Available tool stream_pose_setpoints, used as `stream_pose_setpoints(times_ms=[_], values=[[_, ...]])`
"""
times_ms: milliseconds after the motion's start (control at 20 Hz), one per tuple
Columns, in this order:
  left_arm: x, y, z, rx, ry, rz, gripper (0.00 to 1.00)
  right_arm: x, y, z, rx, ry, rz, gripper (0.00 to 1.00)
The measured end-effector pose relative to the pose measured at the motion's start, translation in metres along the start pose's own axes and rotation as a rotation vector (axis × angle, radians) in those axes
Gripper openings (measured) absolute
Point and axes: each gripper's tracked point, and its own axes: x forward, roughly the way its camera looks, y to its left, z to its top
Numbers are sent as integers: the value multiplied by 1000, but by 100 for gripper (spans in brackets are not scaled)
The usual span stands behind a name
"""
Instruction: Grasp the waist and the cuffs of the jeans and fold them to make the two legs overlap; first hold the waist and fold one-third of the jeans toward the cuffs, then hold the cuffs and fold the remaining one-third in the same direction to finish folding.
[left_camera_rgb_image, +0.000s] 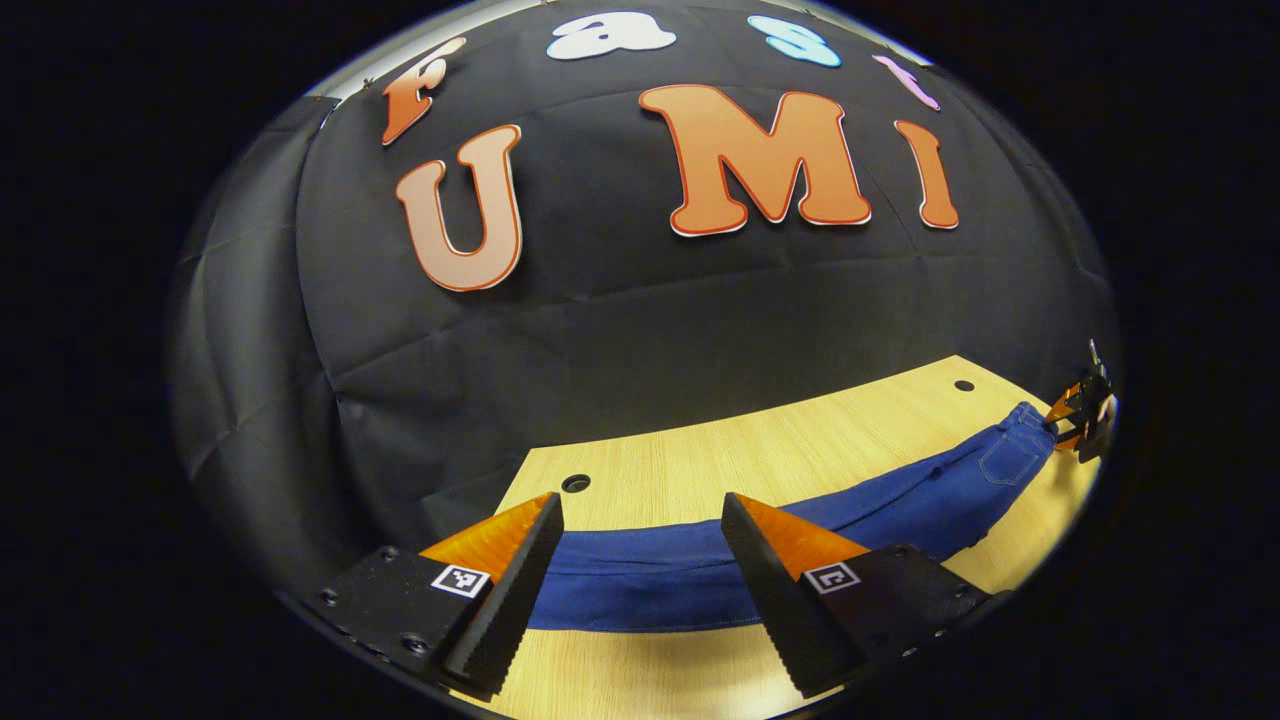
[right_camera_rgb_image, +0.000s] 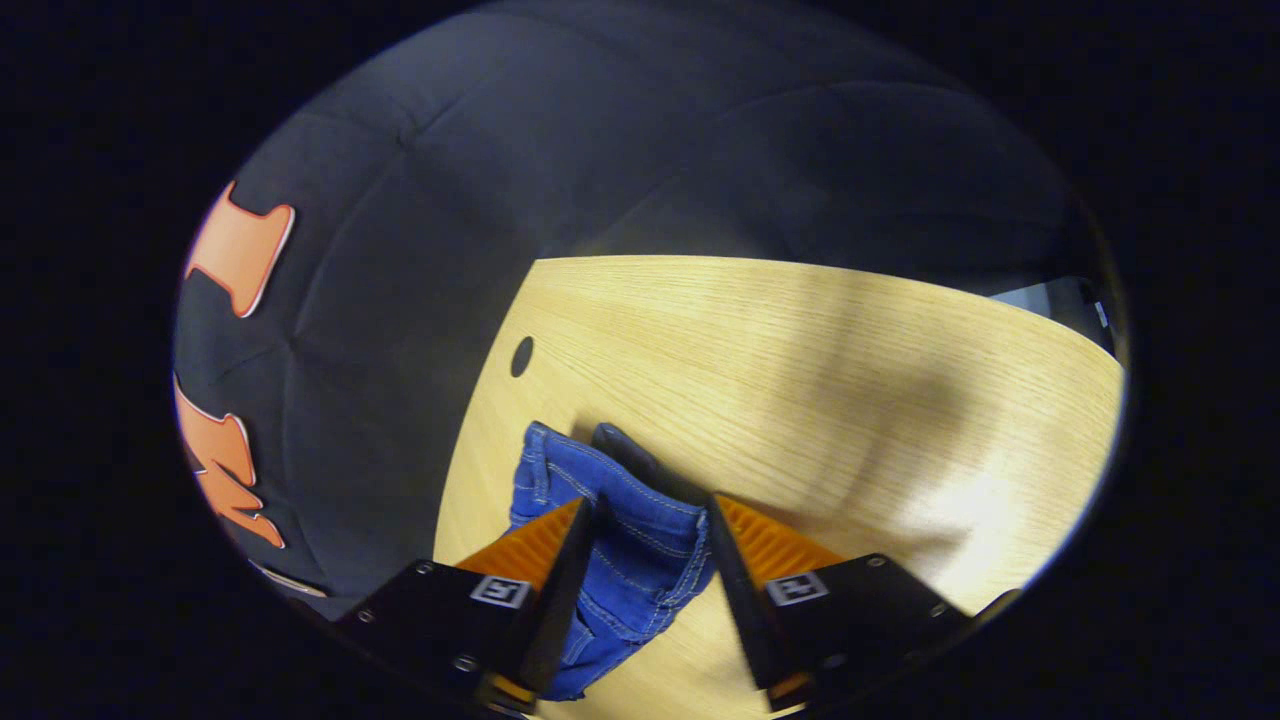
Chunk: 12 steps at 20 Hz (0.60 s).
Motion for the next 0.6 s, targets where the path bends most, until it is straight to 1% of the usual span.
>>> stream_pose_setpoints(times_ms=[150,200,250,300,350,450,500,550,600], values=[[4,0,4,24,0,-1,98,6,3,0,-28,-37,8,36],[7,2,6,24,-1,-2,100,6,4,-1,-35,-45,10,18],[9,4,10,17,-7,0,98,5,7,0,-38,-53,12,12],[9,7,13,7,-15,-2,98,1,11,3,-34,-65,27,12],[10,9,16,0,-28,-8,100,-5,18,6,-33,-80,48,11],[12,15,19,3,-43,-16,100,-19,32,9,-53,-108,86,11],[13,20,19,7,-43,-19,98,-26,41,9,-69,-122,104,11],[14,25,17,6,-41,-21,100,-31,52,9,-78,-134,122,11],[14,30,17,-2,-42,-27,100,-37,65,7,-82,-140,149,11]])
